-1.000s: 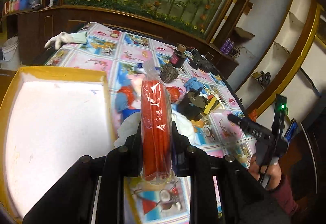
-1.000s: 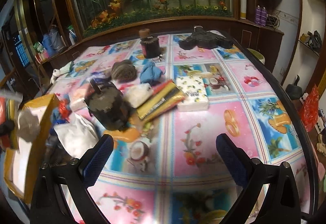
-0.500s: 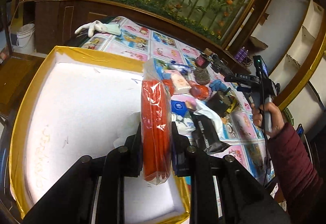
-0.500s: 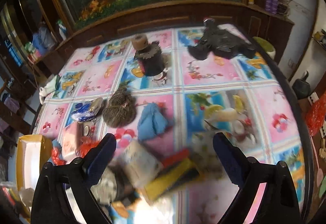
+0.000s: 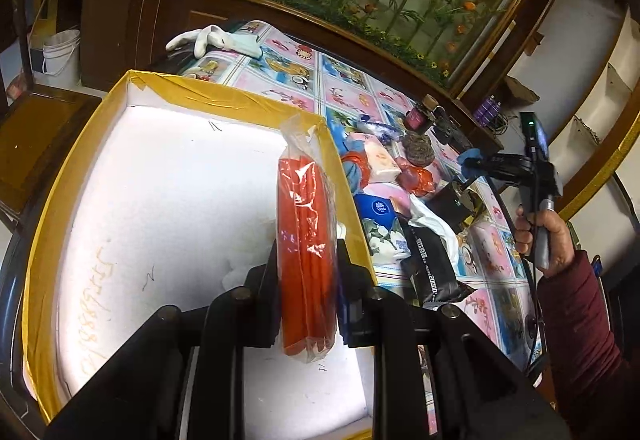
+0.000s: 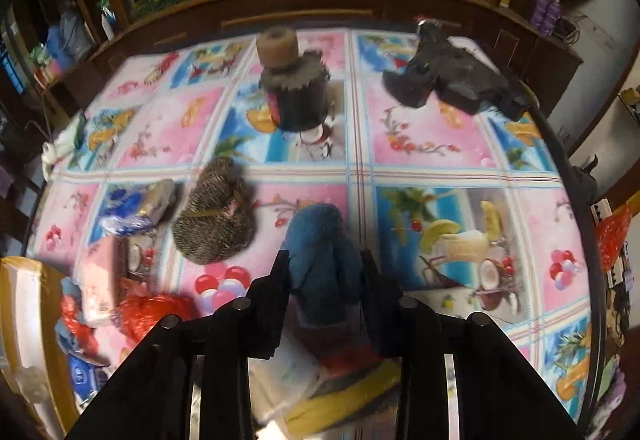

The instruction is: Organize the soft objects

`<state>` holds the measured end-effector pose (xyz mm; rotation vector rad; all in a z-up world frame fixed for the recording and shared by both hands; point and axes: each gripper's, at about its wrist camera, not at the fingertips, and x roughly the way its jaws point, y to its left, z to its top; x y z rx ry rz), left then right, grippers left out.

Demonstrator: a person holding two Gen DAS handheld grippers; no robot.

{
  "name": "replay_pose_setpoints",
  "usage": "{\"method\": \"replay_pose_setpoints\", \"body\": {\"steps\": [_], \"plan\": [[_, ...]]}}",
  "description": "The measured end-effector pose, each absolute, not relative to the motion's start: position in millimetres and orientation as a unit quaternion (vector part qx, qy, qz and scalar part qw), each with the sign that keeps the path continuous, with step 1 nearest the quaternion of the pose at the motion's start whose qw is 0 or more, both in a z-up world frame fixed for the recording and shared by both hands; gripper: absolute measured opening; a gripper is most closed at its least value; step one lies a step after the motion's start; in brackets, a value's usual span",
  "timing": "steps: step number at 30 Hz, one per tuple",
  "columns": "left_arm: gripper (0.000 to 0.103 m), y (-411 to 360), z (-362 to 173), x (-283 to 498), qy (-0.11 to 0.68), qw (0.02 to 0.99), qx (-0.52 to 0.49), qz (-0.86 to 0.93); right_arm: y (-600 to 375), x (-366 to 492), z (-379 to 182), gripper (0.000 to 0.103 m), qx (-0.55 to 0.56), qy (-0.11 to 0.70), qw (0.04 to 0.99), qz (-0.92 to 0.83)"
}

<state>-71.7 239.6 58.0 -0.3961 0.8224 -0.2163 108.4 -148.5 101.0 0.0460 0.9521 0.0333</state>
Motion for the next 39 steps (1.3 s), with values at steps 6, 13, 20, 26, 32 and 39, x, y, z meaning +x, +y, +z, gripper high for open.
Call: {"method": "replay_pose_setpoints", "body": {"steps": [6, 13, 20, 26, 32, 39], "plan": [[0.019, 235, 63, -83, 0.390, 0.893, -0.199, -0.105, -139, 45, 137, 0.032, 0.034, 0.403, 0.913, 0.056], [0.019, 232, 72, -97, 0.385, 0.897, -0.193, -0.098, -110, -22, 146, 0.032, 0.036, 0.383, 0.912, 0.142], [0.019, 240, 81, -83, 0.387, 0.899, -0.187, -0.088, -86, -58, 133, 0.032, 0.036, 0.391, 0.894, 0.218], [0.019, 259, 69, -34, 0.410, 0.886, -0.202, -0.075, -54, -51, 121, 0.032, 0.048, 0.405, 0.871, 0.274], [0.019, 272, 53, 10, 0.428, 0.875, -0.214, -0.070, -2, -28, 107, 0.032, 0.034, 0.416, 0.856, 0.306], [0.054, 285, 42, 32, 0.436, 0.859, -0.257, -0.075, 63, 12, 88, 0.036, -0.012, 0.422, 0.858, 0.294]]}}
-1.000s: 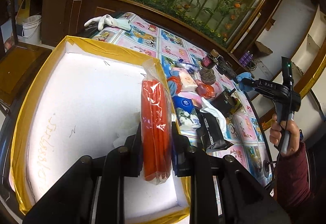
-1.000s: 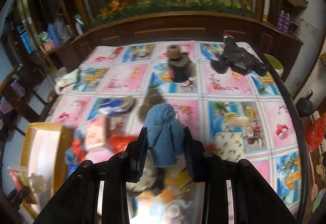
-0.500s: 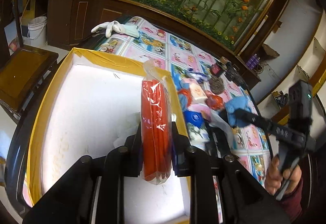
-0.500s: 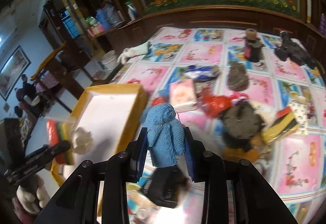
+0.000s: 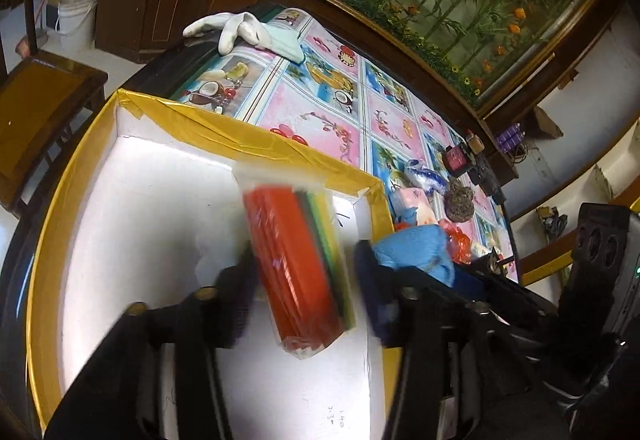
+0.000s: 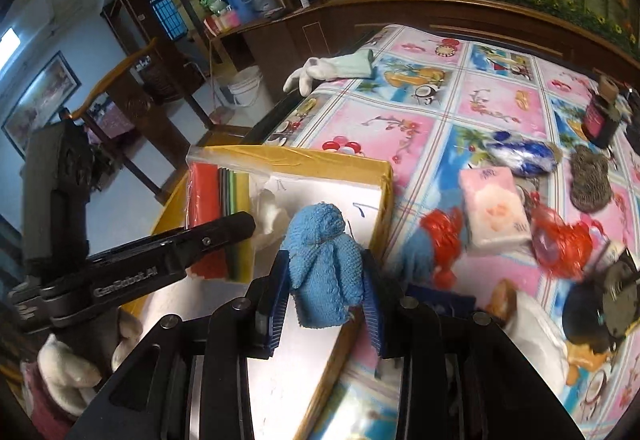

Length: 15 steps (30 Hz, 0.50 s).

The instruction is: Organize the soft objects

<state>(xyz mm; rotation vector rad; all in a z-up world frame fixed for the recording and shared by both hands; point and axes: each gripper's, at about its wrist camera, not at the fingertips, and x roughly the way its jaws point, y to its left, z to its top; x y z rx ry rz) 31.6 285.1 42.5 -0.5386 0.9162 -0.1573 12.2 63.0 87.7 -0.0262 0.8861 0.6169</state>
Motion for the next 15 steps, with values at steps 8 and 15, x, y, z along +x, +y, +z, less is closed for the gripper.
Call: {"method": "replay_pose_setpoints", "body": {"steps": [8, 15], "plan": [[0.054, 296, 49, 24, 0.419, 0.864, -0.273, -0.050, 80, 22, 80, 0.069, -0.011, 0.401, 0.878, 0.261], [0.054, 272, 66, -24, 0.381, 0.897, -0.222, -0.031, 26, -26, 92, 0.078, 0.001, 0.352, 0.907, 0.232]]}}
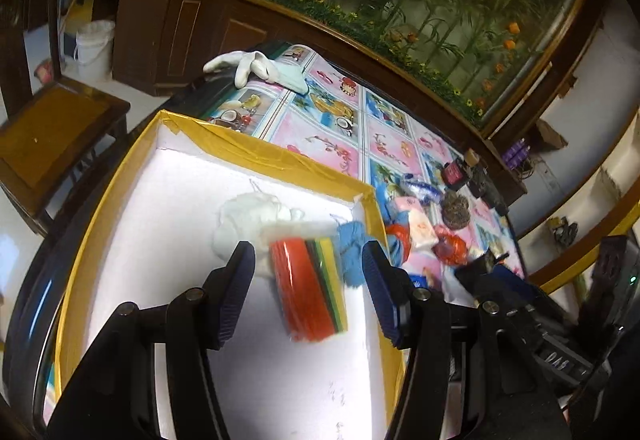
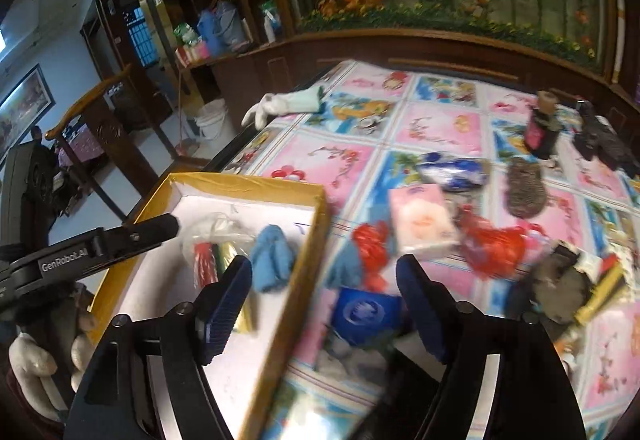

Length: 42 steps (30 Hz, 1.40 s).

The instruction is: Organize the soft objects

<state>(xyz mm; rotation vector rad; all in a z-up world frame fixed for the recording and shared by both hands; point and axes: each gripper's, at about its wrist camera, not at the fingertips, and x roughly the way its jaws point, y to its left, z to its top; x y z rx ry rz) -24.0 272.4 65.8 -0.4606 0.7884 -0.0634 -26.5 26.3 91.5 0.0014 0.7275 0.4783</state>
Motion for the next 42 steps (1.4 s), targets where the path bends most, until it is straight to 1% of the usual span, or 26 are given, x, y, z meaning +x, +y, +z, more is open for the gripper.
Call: {"method": "replay_pose_setpoints", "body": {"steps": [7, 15, 23, 24, 27, 32, 35, 38, 42], "plan": [[0.054, 266, 36, -30, 0.422, 0.879, -0.221, -0.003, -34, -75, 80, 0.080, 0.010, 0.308, 0.934, 0.181], [0.054, 249, 40, -18, 0.440, 0.874, -0.204, 0.009, -73, -110, 66, 0.080, 0.027, 0.314, 0.934, 0.165], [0.054, 232, 22, 8, 0.474, 0.863, -0.175, 0.020, -118, -115, 63, 0.080, 0.062, 0.321, 0.934, 0.143], [0.038, 228, 20, 11, 0.478, 0.863, -0.163, 0.018, -124, -115, 63, 0.080, 0.068, 0.323, 0.934, 0.139], [0.029, 223, 20, 8, 0.470, 0.869, -0.151, 0.014, -136, -114, 63, 0.080, 0.080, 0.328, 0.932, 0.131], [0.024, 225, 50, -19, 0.426, 0.892, -0.153, -0.017, -144, -117, 67, 0.080, 0.077, 0.327, 0.934, 0.120], [0.024, 219, 77, -43, 0.394, 0.904, -0.156, -0.064, -151, -119, 69, 0.080, 0.082, 0.328, 0.934, 0.118], [0.024, 202, 91, -63, 0.383, 0.905, -0.150, -0.108, -161, -120, 68, 0.080, 0.091, 0.331, 0.933, 0.112], [0.024, 168, 96, -88, 0.380, 0.898, -0.145, -0.168, -174, -122, 63, 0.080, 0.112, 0.345, 0.926, 0.110]]}}
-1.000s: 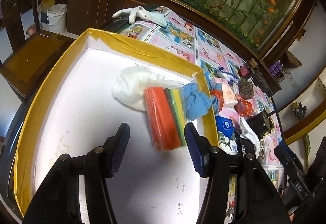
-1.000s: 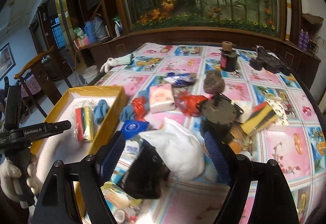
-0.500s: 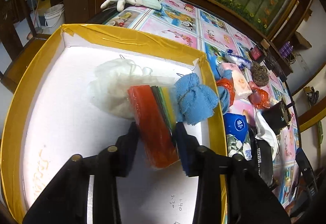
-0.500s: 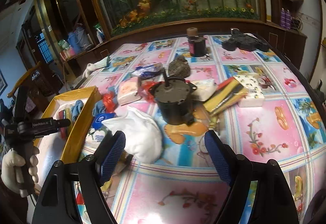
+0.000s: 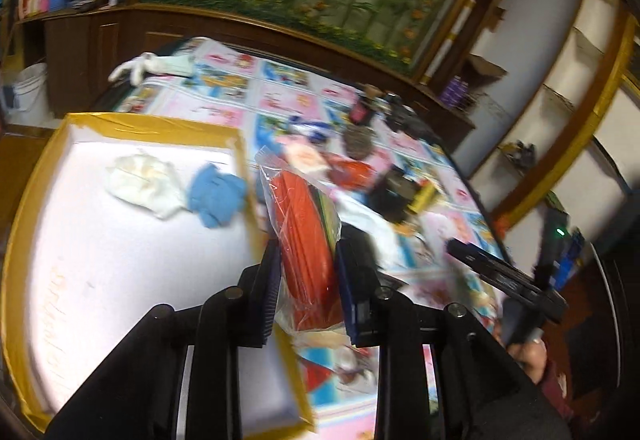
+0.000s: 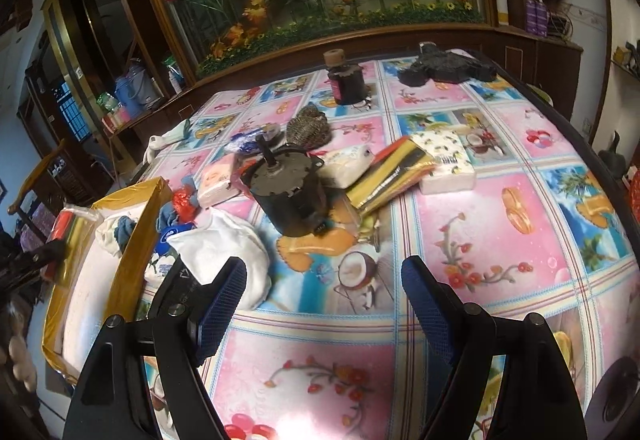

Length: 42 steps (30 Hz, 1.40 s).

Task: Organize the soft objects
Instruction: 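Grasp the lemon-print tissue pack with the right tool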

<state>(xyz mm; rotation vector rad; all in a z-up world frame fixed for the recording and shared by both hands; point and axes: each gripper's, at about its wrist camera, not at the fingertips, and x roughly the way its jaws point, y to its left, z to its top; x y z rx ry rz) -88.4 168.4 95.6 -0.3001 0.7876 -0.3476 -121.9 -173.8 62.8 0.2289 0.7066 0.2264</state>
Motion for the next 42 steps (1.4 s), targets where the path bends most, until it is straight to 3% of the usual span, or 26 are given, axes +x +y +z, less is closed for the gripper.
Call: {"method": "replay_pose_setpoints", "body": {"steps": [8, 17, 23, 31, 37, 42], "plan": [[0.024, 104, 64, -126, 0.418, 0.868, -0.133, -0.235, -200, -124, 64, 0.080, 0.145, 0.355, 0.918, 0.103], [0.024, 74, 20, -117, 0.475, 0.845, -0.097, -0.226, -255, -103, 70, 0.080, 0.220, 0.370, 0.902, 0.041], [0.035, 69, 11, -109, 0.490, 0.839, -0.094, -0.218, -275, -59, 64, 0.080, 0.248, 0.396, 0.884, -0.006], [0.038, 60, 12, -106, 0.482, 0.844, -0.073, -0.223, -272, 18, 61, 0.079, 0.218, 0.425, 0.876, -0.057], [0.041, 54, 12, -104, 0.477, 0.848, -0.065, -0.223, -237, 63, 53, 0.078, 0.136, 0.464, 0.873, -0.069], [0.052, 38, 13, -110, 0.467, 0.858, -0.020, -0.212, -225, 74, 43, 0.071, 0.101, 0.486, 0.865, -0.075]]}}
